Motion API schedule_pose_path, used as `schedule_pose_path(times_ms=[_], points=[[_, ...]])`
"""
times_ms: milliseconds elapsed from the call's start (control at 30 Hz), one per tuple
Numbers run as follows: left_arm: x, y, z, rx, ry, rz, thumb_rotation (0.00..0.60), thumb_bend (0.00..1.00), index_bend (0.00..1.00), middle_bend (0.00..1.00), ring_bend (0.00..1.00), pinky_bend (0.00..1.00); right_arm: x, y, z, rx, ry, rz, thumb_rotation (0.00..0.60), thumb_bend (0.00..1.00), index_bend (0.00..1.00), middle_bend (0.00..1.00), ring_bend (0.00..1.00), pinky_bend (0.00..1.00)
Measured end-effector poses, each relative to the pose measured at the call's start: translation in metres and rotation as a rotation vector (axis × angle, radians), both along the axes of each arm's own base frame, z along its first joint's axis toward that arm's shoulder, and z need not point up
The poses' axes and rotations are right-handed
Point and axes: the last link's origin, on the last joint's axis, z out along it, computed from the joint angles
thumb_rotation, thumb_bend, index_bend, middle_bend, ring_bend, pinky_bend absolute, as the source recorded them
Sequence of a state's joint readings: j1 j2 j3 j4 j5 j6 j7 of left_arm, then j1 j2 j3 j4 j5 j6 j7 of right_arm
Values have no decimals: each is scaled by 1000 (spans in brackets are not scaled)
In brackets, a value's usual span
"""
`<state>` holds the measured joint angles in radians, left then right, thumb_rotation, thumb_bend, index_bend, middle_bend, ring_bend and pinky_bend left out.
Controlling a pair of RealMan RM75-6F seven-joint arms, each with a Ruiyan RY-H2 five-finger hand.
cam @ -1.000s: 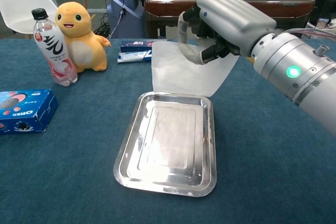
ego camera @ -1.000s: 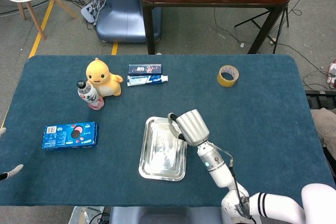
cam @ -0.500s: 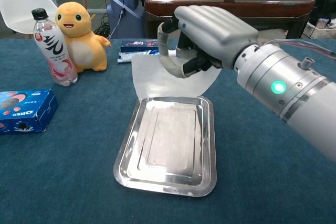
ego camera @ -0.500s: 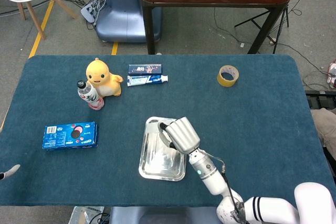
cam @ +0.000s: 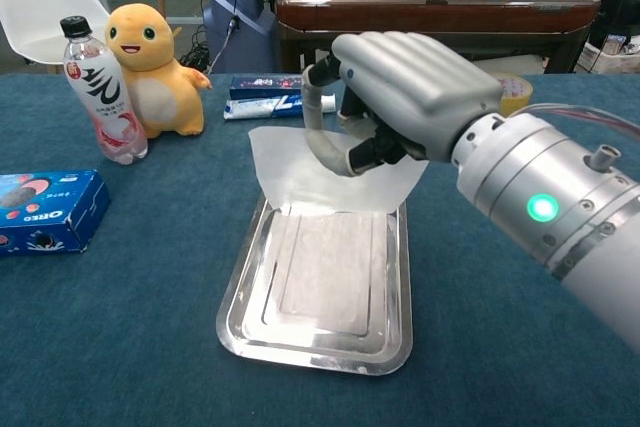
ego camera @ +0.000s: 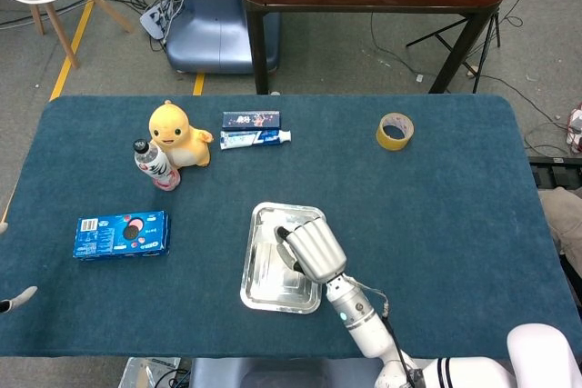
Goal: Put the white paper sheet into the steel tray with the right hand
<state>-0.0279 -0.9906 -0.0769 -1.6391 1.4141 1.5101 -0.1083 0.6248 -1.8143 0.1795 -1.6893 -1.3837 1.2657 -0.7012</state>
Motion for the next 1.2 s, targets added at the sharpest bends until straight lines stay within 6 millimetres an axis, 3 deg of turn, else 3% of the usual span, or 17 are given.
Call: schedule_pose_path(times_ms=[1200], points=[[-1, 0, 0, 0, -3, 5, 600, 69, 99, 32, 22, 409, -12, -18, -15, -36, 35, -85, 600, 517, 614, 1000, 1000, 1000]])
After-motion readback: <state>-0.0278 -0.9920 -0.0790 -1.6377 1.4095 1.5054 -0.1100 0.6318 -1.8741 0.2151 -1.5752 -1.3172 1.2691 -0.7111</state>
